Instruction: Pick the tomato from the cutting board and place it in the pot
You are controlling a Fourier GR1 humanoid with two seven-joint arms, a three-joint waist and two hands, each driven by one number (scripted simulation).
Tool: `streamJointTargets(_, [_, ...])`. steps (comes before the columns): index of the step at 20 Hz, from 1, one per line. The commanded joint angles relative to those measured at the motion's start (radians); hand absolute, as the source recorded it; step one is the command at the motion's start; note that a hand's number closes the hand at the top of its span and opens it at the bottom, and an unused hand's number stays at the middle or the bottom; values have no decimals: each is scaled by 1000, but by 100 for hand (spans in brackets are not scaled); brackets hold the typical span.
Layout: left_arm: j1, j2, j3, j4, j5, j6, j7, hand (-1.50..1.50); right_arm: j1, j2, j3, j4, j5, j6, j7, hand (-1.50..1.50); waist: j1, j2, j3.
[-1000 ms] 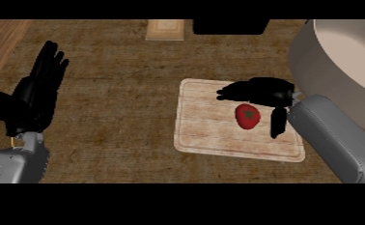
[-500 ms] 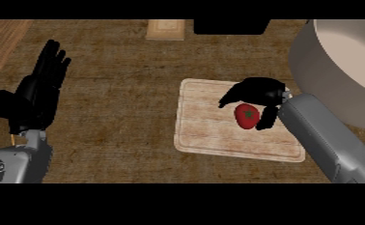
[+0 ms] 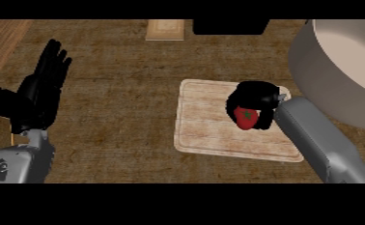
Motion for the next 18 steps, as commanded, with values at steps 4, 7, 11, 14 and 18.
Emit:
streamJointTargets(4, [64,-20,14,4,-5,-26,-51,0,129,-9,-45,-128,18,16,64,150,-14,-2,1])
streamJointTargets(7, [61,4,58,18,-1,3,-28,0,234,38,-104,-190,-29,21,295,150,-67,-21,-2])
streamJointTargets(11, [87,7,59,-15,10,-6,-11,0,402,44,-152,-335,-43,-39,471,150,-95,-31,-3])
streamJointTargets(14, [102,31,90,-24,34,-26,-6,0,497,27,-205,-555,-104,-8,550,150,-90,-27,-3])
streamJointTargets(18, [87,27,81,-48,20,-6,19,0,601,83,-307,-782,-187,-96,630,150,-111,-29,-1])
